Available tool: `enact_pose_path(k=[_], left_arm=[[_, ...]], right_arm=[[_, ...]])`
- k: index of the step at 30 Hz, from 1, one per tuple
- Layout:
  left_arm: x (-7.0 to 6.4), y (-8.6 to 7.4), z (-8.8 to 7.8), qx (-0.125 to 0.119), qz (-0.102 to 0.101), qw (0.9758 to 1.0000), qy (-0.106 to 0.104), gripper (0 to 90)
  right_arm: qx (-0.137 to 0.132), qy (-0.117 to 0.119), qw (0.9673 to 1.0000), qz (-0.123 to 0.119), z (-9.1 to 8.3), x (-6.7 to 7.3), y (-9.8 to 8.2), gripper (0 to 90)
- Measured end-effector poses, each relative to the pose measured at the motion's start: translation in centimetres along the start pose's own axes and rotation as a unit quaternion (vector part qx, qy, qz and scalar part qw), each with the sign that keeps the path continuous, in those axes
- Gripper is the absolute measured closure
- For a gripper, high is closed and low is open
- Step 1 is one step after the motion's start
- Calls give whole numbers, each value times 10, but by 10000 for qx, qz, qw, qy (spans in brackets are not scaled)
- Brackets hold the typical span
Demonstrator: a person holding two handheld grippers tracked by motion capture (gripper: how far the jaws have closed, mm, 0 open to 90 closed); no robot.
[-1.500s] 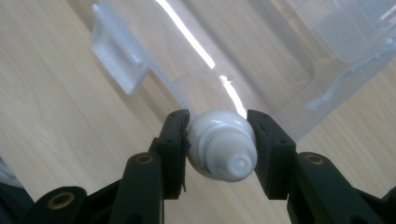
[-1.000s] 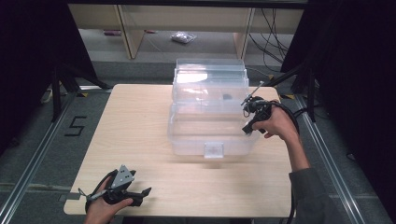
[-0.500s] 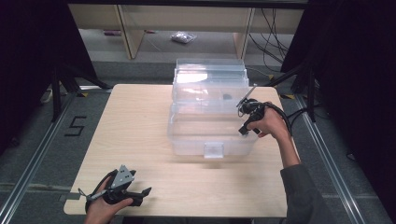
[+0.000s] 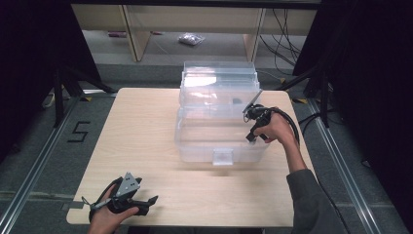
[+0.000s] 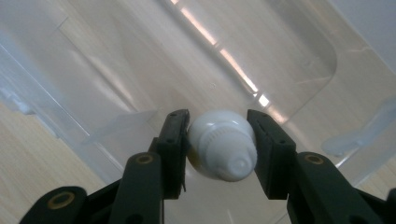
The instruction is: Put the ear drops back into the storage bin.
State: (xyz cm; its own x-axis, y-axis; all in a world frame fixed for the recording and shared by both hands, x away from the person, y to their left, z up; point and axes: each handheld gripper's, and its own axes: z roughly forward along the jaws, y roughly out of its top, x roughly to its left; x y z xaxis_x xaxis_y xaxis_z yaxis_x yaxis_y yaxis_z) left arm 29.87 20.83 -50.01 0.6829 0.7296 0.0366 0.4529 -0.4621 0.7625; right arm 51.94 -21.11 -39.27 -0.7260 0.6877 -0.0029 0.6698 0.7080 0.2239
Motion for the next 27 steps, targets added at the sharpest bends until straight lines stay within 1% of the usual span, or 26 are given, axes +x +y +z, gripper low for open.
enact_pose_path(k=[1,3,4,5,6,7,8,9,10,11,13,14,15,17,18,21,22,23,24,27], left_arm=[[0,0,0,1,12,10000,3,151],[0,0,0,-2,13,10000,1,151],[-1,0,0,-54,-59,10000,-14,150],[-1,0,0,-18,-20,10000,-33,151],[0,0,0,-23,-28,10000,-10,151],[-2,0,1,-93,-108,9999,-42,151],[0,0,0,-3,1,10000,-9,150],[-1,0,0,-31,-38,10000,0,151],[-1,0,1,-53,-67,10000,-21,151],[-2,0,1,-81,-106,9999,-41,150],[-2,0,1,-84,-95,9999,-35,151],[-2,0,1,-81,-97,9999,-39,151],[-2,0,1,-70,-82,9999,-37,151],[-2,0,1,-82,-98,9999,-35,151],[-1,0,1,-63,-82,9999,-25,151],[-2,0,1,-67,-93,9999,-47,151],[-2,0,1,-70,-94,9999,-39,151],[-1,0,1,-19,-35,10000,6,151],[-1,0,1,-14,-36,10000,13,151],[-1,0,1,-21,-46,10000,-7,150]], right_arm=[[20,20,10000,69,2,1,1,603],[39,19,10000,33,6,0,1,603],[66,47,9999,79,8,0,1,603],[77,67,9999,49,10,0,1,603],[66,65,9999,47,13,0,1,603],[82,80,9999,73,14,0,1,603],[129,91,9998,153,16,1,1,603],[145,69,9999,55,17,-1,1,603],[163,84,9998,102,18,0,2,603],[135,93,9998,84,18,0,2,603],[129,51,9999,11,20,0,3,603],[189,71,9998,72,20,2,4,603],[205,73,9997,58,21,2,4,603],[155,89,9998,2,23,0,4,603],[173,79,9998,74,23,0,5,602],[225,74,9997,86,25,-1,4,603],[271,86,9995,129,25,-1,4,603],[253,94,9996,129,25,-1,4,602],[235,98,9995,177,26,-1,3,603],[195,172,9996,130,28,-2,1,602]])
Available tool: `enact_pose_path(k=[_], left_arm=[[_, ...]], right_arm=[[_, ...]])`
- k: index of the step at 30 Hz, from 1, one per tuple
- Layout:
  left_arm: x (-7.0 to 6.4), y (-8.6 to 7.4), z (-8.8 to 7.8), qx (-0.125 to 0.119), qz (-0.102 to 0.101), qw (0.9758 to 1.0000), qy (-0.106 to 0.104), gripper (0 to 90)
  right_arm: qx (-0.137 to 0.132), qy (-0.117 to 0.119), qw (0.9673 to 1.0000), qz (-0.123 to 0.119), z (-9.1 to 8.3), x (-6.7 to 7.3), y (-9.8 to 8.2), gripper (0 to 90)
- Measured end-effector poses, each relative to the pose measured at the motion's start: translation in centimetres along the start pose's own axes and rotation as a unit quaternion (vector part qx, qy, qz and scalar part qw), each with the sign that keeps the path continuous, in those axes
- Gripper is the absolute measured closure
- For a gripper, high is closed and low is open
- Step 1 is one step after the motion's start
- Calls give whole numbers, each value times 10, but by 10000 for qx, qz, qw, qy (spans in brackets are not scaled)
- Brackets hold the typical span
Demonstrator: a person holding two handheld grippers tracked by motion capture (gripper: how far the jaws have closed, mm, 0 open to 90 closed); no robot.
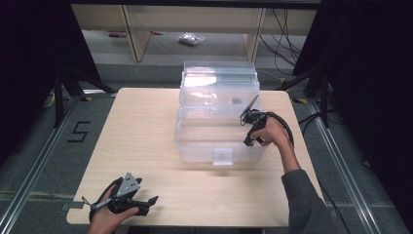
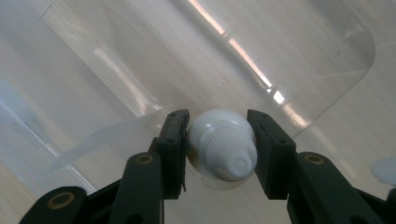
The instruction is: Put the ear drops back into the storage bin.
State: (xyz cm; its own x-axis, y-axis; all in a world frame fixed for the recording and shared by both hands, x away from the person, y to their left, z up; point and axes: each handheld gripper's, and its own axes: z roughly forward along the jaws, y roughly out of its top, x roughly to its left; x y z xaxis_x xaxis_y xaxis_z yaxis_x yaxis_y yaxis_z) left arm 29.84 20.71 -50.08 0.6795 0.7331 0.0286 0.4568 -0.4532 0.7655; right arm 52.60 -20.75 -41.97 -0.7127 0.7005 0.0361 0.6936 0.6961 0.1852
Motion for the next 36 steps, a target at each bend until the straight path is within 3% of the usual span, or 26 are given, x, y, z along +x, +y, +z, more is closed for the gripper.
enact_pose_path(k=[2,3,9,13,17,21,29,36], left_arm=[[0,0,0,2,-3,10000,8,151],[0,0,0,11,8,10000,-37,150],[1,0,0,88,39,9999,-65,151],[0,0,0,50,39,10000,-56,151],[0,1,0,34,-11,9999,-110,151],[-1,0,0,17,26,10000,-65,151],[-1,0,1,20,21,10000,-60,151],[-1,0,0,22,26,10000,-56,151]], right_arm=[[62,-6,9999,113,1,0,-1,602],[49,-10,10000,37,2,-1,-2,602],[96,10,9999,94,6,-2,-3,601],[-1,29,9998,175,5,-1,-3,596],[-99,125,9998,86,-3,1,-4,531],[-118,97,9997,193,-11,3,-6,444],[-624,-35,9978,241,-38,5,-16,342],[-831,-85,9961,283,-50,11,-26,311]])
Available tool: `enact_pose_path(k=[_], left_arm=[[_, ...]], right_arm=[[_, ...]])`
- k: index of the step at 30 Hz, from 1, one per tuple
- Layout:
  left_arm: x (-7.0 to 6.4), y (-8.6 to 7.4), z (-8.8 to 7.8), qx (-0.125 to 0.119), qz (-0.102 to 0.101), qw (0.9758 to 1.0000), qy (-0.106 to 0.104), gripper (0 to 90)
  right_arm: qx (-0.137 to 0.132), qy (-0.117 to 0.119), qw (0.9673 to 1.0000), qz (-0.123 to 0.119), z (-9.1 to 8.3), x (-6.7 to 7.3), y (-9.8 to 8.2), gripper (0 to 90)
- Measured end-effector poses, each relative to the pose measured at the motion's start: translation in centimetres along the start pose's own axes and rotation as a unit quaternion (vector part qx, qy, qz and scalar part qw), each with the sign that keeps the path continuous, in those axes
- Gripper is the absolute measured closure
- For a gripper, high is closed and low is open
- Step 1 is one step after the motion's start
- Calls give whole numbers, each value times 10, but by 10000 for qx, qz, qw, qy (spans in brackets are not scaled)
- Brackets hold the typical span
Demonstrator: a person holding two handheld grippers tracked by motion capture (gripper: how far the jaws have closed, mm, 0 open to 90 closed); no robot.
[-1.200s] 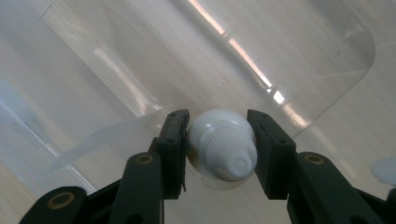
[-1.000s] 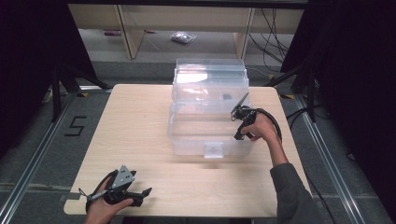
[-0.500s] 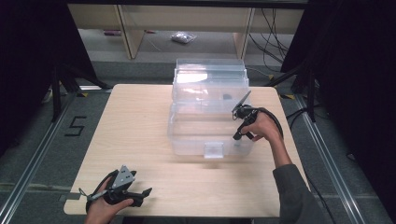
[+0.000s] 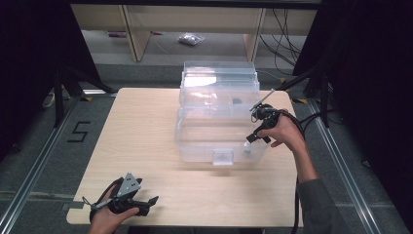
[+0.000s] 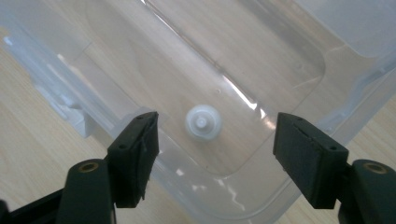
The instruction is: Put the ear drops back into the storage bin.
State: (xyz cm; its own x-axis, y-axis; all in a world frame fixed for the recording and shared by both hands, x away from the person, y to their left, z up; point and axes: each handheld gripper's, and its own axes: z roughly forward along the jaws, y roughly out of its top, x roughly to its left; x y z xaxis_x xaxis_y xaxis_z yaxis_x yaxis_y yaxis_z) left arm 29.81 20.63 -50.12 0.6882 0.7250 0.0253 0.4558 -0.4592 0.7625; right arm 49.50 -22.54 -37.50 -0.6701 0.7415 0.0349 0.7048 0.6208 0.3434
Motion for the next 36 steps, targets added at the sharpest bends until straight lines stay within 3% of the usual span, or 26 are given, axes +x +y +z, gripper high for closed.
enact_pose_path(k=[8,10,11,17,19,20,23,24,28,32,36], left_arm=[[-1,0,0,-42,-45,10000,8,151],[0,0,-1,70,37,10000,23,151],[-1,0,0,-41,-47,10000,2,151],[0,0,0,-42,-45,10000,5,151],[-1,0,1,-52,-51,10000,10,151],[0,0,-1,58,14,10000,24,151],[0,0,1,-40,-47,10000,9,151],[0,0,0,-36,-43,10000,11,151],[1,0,0,18,21,10000,64,151],[-1,0,1,-41,-55,10000,-4,151],[1,0,0,17,10,10000,61,150]], right_arm=[[-67,-52,10000,-21,-5,5,-5,260],[-90,-97,9999,1,-7,6,-7,252],[-94,-113,9999,-21,-7,7,-7,251],[-207,-153,9997,-41,-15,13,-13,244],[-280,-139,9995,-40,-17,15,-16,244],[-289,-115,9995,-25,-17,18,-18,244],[-348,-88,9993,-132,-18,20,-22,242],[-348,-83,9994,-37,-19,22,-23,241],[-413,-82,9990,-127,-20,25,-27,237],[-479,-47,9988,-81,-21,29,-32,237],[-532,-86,9985,-49,-22,31,-37,227]])
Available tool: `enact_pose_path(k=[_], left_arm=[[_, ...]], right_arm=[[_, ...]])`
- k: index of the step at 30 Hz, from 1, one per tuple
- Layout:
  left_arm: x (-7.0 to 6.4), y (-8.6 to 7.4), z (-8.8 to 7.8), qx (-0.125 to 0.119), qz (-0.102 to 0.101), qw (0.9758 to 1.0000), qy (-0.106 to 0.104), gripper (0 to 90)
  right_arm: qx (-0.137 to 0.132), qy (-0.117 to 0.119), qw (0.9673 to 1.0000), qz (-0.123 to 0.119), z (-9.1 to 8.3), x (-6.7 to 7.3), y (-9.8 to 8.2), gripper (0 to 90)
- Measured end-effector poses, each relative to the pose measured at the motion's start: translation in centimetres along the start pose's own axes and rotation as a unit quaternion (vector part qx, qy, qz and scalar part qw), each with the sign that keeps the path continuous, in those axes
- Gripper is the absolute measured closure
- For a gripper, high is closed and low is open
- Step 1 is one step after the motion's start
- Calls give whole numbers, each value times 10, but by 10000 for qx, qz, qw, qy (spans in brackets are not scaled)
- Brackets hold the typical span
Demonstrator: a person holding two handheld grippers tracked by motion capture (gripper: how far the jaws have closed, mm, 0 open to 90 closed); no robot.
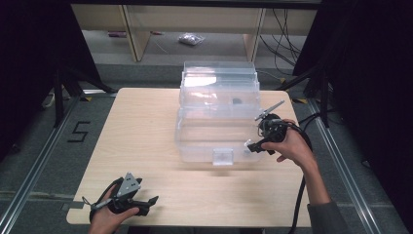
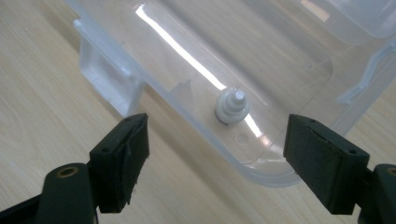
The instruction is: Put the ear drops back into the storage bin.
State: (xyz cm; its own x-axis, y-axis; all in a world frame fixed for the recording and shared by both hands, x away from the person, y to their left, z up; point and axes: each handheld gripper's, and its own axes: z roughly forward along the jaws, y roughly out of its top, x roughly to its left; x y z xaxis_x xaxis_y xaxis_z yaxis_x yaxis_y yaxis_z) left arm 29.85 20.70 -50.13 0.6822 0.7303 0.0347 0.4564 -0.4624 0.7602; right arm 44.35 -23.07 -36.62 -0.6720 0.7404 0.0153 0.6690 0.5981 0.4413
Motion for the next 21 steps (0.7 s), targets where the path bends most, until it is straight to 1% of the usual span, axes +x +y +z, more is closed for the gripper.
enact_pose_path(k=[1,2,3,4,5,6,7,8,9,10,11,13,14,15,17,18,19,20,21], left_arm=[[0,0,0,-2,0,10000,-9,151],[0,0,0,-4,-2,10000,-2,151],[0,0,0,11,-26,10000,-27,150],[0,1,-1,52,-17,10000,-46,151],[0,0,0,-5,-11,10000,3,150],[0,0,0,-1,-3,10000,-2,151],[0,0,0,-6,-11,10000,2,151],[0,0,-1,-16,-36,10000,-37,151],[0,1,-1,24,-46,10000,-75,151],[0,0,0,-9,-22,10000,-12,151],[0,0,0,-3,-8,10000,8,151],[0,1,-1,20,-15,10000,-28,151],[0,1,-1,49,-13,10000,-40,151],[0,0,0,-5,-16,10000,-3,150],[0,0,0,-11,-18,10000,5,151],[0,1,-1,22,-28,10000,-68,150],[0,1,-1,18,-51,10000,-73,150],[0,1,-1,32,-24,10000,-60,150],[0,0,0,-19,-15,10000,15,150]], right_arm=[[-10,48,10000,-44,0,0,-1,227],[-8,48,10000,-1,0,2,-2,227],[-50,41,10000,-45,-1,2,-2,227],[-84,34,10000,-34,-1,2,-3,226],[-111,78,9999,-59,-1,3,-4,225],[-107,57,9999,-36,-1,4,-5,225],[-134,93,9999,-13,-1,5,-6,225],[-179,93,9998,-67,-1,5,-7,224],[-182,104,9998,13,-1,6,-8,224],[-233,84,9997,-39,-1,6,-9,223],[-203,64,9998,17,-1,8,-10,224],[-284,118,9995,-88,0,9,-12,224],[-241,81,9997,25,0,11,-13,223],[-276,144,9995,-37,0,11,-14,224],[-290,145,9995,-55,1,12,-17,225],[-296,153,9994,-35,0,13,-18,224],[-308,134,9994,-31,0,14,-19,224],[-326,125,9994,-9,-1,14,-20,225],[-334,152,9993,-38,-1,14,-21,225]])
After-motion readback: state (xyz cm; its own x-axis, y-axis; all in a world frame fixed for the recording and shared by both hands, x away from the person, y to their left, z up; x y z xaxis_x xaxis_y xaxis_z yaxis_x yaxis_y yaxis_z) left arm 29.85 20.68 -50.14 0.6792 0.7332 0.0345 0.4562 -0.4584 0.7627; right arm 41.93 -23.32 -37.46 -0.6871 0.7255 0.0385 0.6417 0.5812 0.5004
